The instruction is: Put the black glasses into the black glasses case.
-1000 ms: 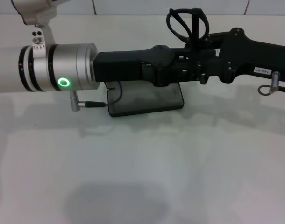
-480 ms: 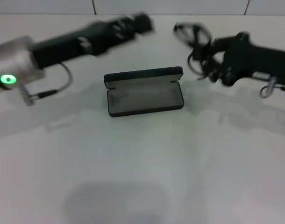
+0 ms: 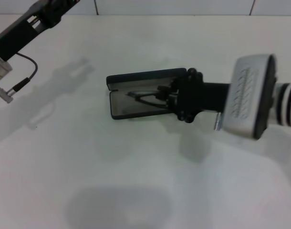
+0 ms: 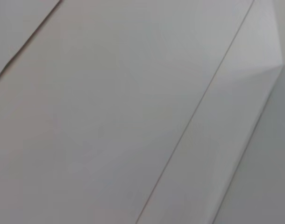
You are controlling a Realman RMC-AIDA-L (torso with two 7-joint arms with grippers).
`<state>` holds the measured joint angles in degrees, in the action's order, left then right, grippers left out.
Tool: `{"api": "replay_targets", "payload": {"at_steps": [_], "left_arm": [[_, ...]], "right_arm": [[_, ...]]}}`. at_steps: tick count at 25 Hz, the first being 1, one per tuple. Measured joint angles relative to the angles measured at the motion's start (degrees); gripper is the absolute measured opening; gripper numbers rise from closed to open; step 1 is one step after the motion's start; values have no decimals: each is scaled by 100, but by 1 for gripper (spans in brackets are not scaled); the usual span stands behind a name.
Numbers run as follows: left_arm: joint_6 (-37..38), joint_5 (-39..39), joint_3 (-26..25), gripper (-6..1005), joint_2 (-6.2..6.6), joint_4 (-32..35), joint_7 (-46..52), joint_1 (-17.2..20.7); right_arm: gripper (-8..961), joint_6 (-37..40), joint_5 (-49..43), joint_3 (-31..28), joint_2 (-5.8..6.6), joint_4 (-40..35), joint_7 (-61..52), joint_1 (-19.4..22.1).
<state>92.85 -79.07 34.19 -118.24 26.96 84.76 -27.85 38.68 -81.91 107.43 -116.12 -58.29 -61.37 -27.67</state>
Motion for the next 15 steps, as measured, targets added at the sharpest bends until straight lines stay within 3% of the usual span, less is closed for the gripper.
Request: {"api": "replay_targets", "payload": {"at_steps": [4,5,10,15], "left_arm": [[-54,-7,9,497,7,-31,-1,-33],[-83,-7,11,497,12,-41,-1,-50],[-273,-15,49,497,16,-59,33,-135],[-333,-19,51,496,4,-60,40,-155]], "right_arm": [[112,-1379,-152,896,-5,-288,-36,54],[112,-2038,-157,1266,-6,-289,-37,32],[112,-2942,-159,1832,-6,-245,-24,22],[111,-3060,-157,1934,-7,-242,-23,23]]}}
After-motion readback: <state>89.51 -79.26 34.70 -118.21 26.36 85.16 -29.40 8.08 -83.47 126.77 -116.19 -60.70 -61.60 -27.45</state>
